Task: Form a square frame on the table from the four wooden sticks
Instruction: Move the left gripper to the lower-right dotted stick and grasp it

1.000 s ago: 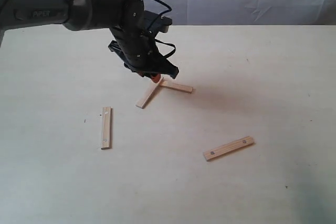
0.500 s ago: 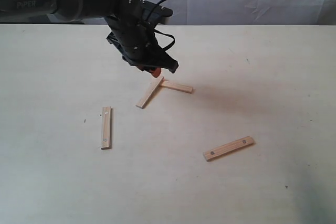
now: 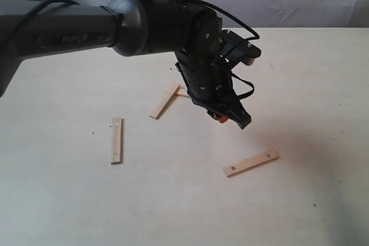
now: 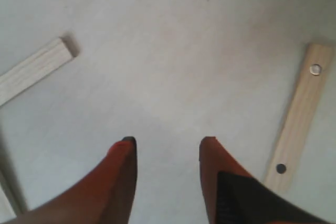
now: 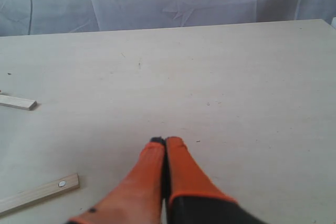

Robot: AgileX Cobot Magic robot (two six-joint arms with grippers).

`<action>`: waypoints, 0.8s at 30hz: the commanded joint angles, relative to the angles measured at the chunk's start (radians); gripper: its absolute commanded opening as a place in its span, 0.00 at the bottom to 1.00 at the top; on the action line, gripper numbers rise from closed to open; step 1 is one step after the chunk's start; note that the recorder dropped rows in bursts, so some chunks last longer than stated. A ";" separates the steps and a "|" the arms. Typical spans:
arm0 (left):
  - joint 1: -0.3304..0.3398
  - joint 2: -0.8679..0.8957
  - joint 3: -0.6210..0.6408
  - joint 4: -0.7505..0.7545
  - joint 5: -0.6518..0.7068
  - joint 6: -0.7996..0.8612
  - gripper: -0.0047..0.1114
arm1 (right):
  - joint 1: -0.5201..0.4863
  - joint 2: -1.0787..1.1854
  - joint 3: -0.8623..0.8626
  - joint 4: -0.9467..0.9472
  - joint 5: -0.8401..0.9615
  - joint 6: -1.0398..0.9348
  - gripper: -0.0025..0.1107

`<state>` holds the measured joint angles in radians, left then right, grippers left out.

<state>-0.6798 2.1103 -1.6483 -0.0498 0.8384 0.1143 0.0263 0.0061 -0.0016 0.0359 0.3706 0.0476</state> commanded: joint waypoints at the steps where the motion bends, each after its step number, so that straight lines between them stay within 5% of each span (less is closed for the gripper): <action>1: -0.040 -0.011 0.003 -0.002 0.018 0.002 0.38 | -0.006 -0.006 0.002 -0.001 -0.014 -0.002 0.03; 24: -0.131 -0.005 0.003 -0.135 0.043 0.125 0.38 | -0.006 -0.006 0.002 -0.001 -0.014 -0.002 0.03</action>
<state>-0.8068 2.1103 -1.6483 -0.1779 0.8778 0.2183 0.0263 0.0061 -0.0016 0.0359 0.3706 0.0476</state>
